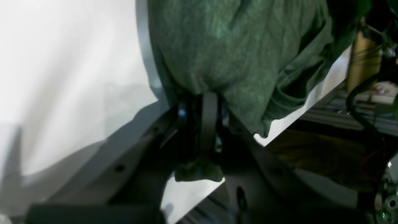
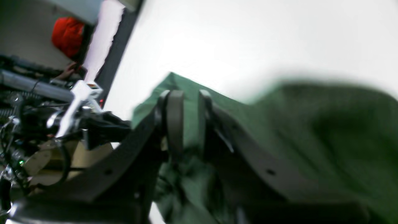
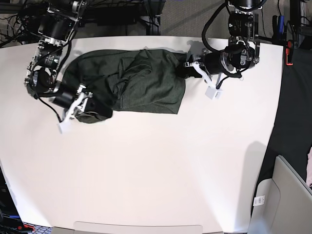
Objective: Fold the T-shirt properly
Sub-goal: 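Grasp the shirt end with the right gripper and lift it toward the left gripper, then release the shirt end and pull the right gripper back beside the shirt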
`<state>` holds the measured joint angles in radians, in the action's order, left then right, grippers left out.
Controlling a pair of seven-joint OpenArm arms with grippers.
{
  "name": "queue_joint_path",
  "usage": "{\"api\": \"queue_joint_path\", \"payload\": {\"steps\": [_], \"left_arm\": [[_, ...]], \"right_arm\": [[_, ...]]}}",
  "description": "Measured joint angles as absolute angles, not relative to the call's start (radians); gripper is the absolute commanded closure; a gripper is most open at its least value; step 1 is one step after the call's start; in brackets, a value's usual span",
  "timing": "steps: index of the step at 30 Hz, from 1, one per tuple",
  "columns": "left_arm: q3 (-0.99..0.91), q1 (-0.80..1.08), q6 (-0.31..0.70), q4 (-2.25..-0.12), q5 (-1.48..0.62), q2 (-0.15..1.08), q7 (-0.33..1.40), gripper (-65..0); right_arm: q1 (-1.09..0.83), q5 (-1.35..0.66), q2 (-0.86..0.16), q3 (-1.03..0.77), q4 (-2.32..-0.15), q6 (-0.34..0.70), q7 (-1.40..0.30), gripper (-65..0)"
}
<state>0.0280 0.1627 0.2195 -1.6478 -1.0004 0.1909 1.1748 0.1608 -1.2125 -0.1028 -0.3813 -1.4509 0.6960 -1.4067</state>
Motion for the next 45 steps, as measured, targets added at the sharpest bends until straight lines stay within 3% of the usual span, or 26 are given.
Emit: {"api": "queue_joint_path", "payload": {"steps": [10,15,21,23,31,38,45], "left_arm": [[0.028,0.161,0.219,-1.648,-1.001,0.194,1.150,-2.5],[0.028,0.163,0.216,-1.647,-1.001,0.194,1.150,-2.5],[0.027,0.163,0.216,-1.647,-1.001,0.194,1.150,-2.5],[0.027,0.164,0.216,-1.647,-1.000,0.193,1.150,-2.5],[0.027,0.163,0.216,-1.647,-0.999,0.194,1.150,-2.5],[0.027,0.163,0.216,-1.647,-1.001,0.194,1.150,-2.5],[0.027,0.163,0.216,-1.647,-1.001,0.197,1.151,-2.5]], "right_arm": [[0.178,-1.205,0.093,-0.263,-1.459,0.695,-1.411,-7.4],[0.202,-1.142,0.105,-0.239,-1.462,0.696,-1.410,-8.3],[0.194,-1.100,-0.086,-0.343,-1.544,0.694,-1.410,-28.6],[0.194,-1.097,-0.175,-0.393,-1.577,0.692,-1.414,-32.4],[0.055,-1.191,-0.395,-0.501,-1.621,0.695,-1.417,-32.6],[-0.051,-1.197,-0.436,-0.553,-1.685,0.696,-1.413,-32.7],[-0.053,-0.977,-0.432,-0.558,-1.686,0.696,-1.412,-32.9]]}}
